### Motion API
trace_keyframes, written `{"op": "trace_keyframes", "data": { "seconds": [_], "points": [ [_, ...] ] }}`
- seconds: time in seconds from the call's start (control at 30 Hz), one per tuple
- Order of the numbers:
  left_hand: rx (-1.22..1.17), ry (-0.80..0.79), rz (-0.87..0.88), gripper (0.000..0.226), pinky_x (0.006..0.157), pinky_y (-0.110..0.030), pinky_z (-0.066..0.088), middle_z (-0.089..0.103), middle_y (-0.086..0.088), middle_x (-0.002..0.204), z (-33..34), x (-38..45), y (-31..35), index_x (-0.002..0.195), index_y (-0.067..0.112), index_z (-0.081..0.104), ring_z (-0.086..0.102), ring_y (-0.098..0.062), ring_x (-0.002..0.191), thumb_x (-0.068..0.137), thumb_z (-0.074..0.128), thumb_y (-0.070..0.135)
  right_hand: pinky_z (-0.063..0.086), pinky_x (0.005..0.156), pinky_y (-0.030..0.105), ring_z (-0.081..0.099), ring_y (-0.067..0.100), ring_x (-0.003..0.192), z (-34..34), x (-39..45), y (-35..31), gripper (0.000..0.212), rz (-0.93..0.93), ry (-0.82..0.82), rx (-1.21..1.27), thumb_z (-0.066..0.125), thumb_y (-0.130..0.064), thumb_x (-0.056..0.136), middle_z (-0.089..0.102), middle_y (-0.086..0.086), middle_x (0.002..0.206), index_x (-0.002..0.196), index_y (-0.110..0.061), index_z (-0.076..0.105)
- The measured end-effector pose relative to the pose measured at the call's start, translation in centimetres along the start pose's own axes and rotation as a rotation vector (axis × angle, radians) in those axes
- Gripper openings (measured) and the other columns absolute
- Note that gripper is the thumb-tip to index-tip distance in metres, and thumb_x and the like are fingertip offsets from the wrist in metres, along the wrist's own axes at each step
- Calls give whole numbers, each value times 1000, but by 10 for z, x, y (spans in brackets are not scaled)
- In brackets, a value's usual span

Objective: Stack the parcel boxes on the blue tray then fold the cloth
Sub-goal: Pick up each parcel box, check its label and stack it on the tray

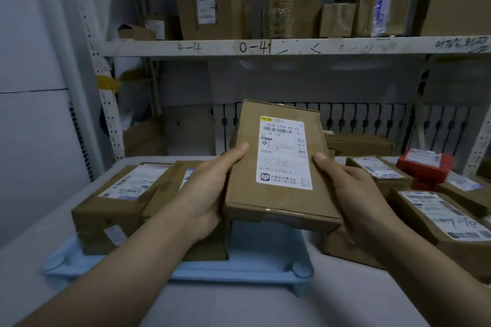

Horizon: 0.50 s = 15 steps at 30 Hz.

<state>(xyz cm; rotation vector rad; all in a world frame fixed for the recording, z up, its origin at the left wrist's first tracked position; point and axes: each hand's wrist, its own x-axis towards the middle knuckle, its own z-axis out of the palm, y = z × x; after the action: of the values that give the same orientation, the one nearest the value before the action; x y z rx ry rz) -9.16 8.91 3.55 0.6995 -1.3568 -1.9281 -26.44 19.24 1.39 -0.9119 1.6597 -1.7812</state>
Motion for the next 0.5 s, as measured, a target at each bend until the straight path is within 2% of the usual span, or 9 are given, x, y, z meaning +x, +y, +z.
{"op": "trace_keyframes", "data": {
  "seconds": [0.13,0.23,0.3,0.37,0.5],
  "points": [
    [-189,-2,-10,42,85,-36,56,74,-11,110,-18,-12,11,120,14,69,71,-26,102,87,63,40,56,88,38,71,22,96,33,14,-6,38,-13,17,18,59,-37,96,75,2,105,128,-17,62],
    [-287,52,10,34,78,-36,59,73,-13,109,-44,-22,17,112,13,69,71,-27,99,88,64,35,53,69,30,70,21,91,62,20,-10,29,19,-34,-16,55,-34,99,74,3,102,122,-17,64],
    [-331,82,27,25,81,-38,56,73,-14,110,-66,-27,22,101,13,70,71,-28,100,88,63,33,50,56,26,69,19,83,85,23,-13,27,52,-72,-34,52,-35,101,74,4,98,120,-19,63],
    [-334,116,40,24,85,-39,53,72,-15,112,-85,-30,28,103,11,70,69,-29,105,87,64,29,47,47,24,67,18,76,107,24,-16,24,80,-110,-57,50,-35,101,72,5,97,115,-19,62],
    [-297,204,45,36,98,-45,49,72,-18,111,-130,-32,45,122,6,61,68,-32,106,88,60,15,48,72,33,65,25,93,158,26,-19,21,119,-219,-116,47,-37,101,67,8,101,106,-19,58]
  ]
}}
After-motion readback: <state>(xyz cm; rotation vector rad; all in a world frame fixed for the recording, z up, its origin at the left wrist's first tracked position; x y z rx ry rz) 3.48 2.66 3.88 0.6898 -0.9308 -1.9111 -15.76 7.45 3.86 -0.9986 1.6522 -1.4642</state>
